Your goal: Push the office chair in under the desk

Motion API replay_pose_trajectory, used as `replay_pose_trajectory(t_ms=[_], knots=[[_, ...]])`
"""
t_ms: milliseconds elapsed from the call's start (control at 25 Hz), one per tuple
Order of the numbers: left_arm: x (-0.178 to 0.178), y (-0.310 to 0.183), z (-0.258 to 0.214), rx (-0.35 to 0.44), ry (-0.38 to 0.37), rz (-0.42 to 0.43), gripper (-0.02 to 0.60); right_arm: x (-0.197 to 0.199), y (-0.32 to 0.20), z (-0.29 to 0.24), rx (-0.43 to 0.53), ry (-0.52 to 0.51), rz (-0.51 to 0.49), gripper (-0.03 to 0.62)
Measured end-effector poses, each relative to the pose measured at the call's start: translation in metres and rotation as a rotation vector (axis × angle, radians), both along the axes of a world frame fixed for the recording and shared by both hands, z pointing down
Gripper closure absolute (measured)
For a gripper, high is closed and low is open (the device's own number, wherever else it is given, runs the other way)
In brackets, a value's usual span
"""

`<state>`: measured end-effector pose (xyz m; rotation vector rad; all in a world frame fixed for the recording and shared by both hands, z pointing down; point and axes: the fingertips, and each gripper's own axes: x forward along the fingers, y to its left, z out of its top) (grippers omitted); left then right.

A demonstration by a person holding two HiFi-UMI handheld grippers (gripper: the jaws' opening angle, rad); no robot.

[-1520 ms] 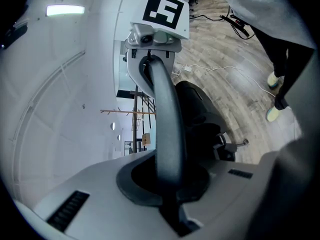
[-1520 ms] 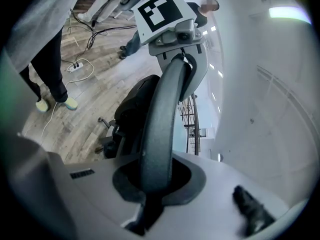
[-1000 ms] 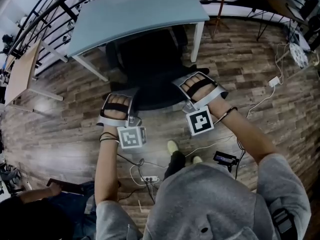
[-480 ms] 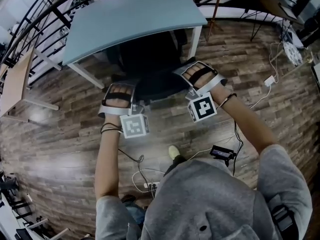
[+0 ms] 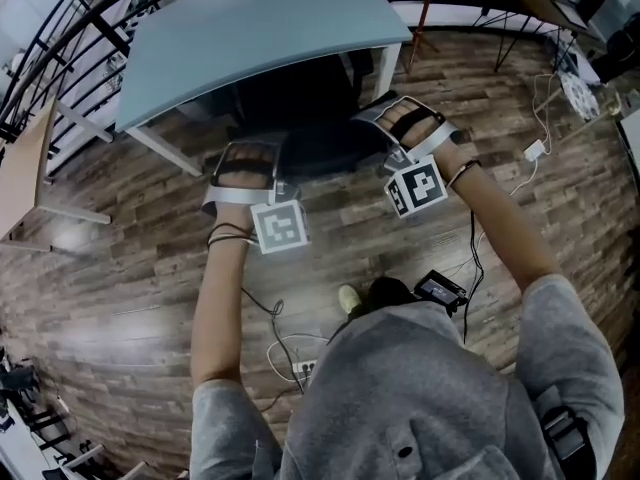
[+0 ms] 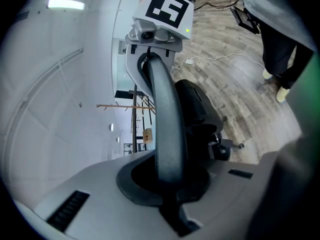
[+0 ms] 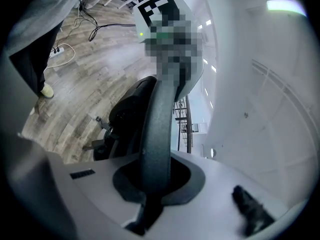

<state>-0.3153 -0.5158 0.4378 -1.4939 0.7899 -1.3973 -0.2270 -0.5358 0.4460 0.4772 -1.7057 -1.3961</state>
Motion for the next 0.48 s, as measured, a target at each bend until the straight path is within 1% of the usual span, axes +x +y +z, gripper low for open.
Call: replay_pose_trajectory(t_ms=[280,400,480], knots=[[0.007,-0.022,0.002,-0.007,0.007,-0.005,0.555,0.006,-0.023,-0.002,0.001,-0.021,-0.007,0.565],[0.004,-0.033,0.003,-0.026,0.005,-0.001,0.555,0.004,-0.034,-0.003,-0.006,-0.028,-0.001,0.566],[-0.001,-0.043,0.001,-0.014,-0.001,-0.006,0.555,0.002,-0.043,-0.005,0.004,-0.030,-0.007,0.566]])
